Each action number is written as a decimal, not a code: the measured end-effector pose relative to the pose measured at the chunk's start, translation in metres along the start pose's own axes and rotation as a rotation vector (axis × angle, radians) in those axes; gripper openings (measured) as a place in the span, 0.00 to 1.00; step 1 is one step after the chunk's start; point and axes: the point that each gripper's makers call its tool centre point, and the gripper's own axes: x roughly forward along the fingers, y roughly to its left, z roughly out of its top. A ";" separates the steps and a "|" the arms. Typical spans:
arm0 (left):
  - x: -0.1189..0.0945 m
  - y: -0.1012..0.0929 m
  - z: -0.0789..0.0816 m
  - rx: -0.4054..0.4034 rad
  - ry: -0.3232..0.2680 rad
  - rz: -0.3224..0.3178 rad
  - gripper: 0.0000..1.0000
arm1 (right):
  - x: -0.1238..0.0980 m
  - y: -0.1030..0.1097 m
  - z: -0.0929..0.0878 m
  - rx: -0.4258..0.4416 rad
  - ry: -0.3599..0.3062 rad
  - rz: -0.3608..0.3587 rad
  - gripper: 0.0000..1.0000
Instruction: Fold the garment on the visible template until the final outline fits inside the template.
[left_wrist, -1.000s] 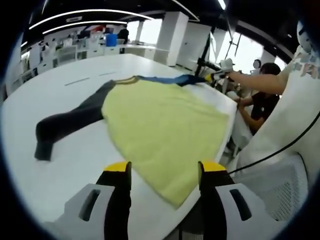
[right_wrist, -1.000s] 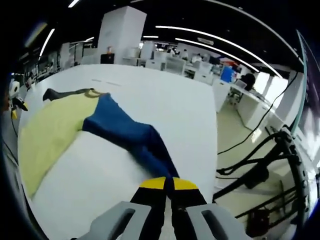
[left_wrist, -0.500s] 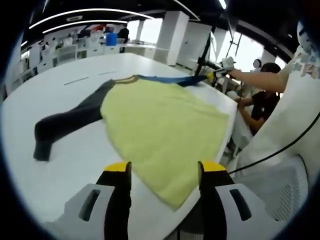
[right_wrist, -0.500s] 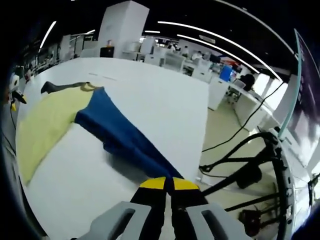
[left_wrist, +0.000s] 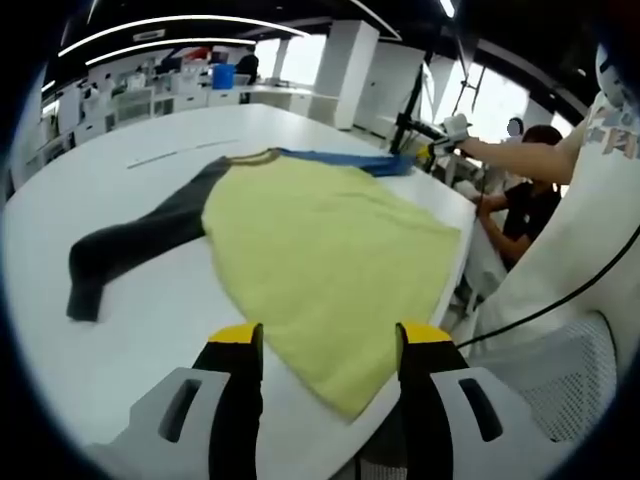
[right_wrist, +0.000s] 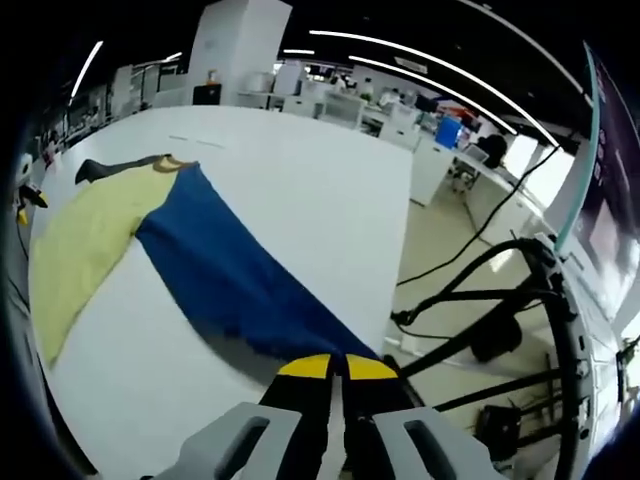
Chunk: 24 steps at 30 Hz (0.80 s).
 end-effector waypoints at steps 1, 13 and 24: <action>0.000 0.000 0.000 0.000 0.001 0.000 0.50 | -0.002 0.000 0.000 0.013 -0.002 -0.004 0.00; 0.004 -0.002 0.002 0.009 0.006 -0.016 0.50 | -0.009 0.005 -0.012 0.171 -0.044 -0.029 0.17; 0.004 -0.002 0.001 0.013 0.006 -0.019 0.50 | -0.004 0.013 -0.024 0.370 -0.072 -0.028 0.25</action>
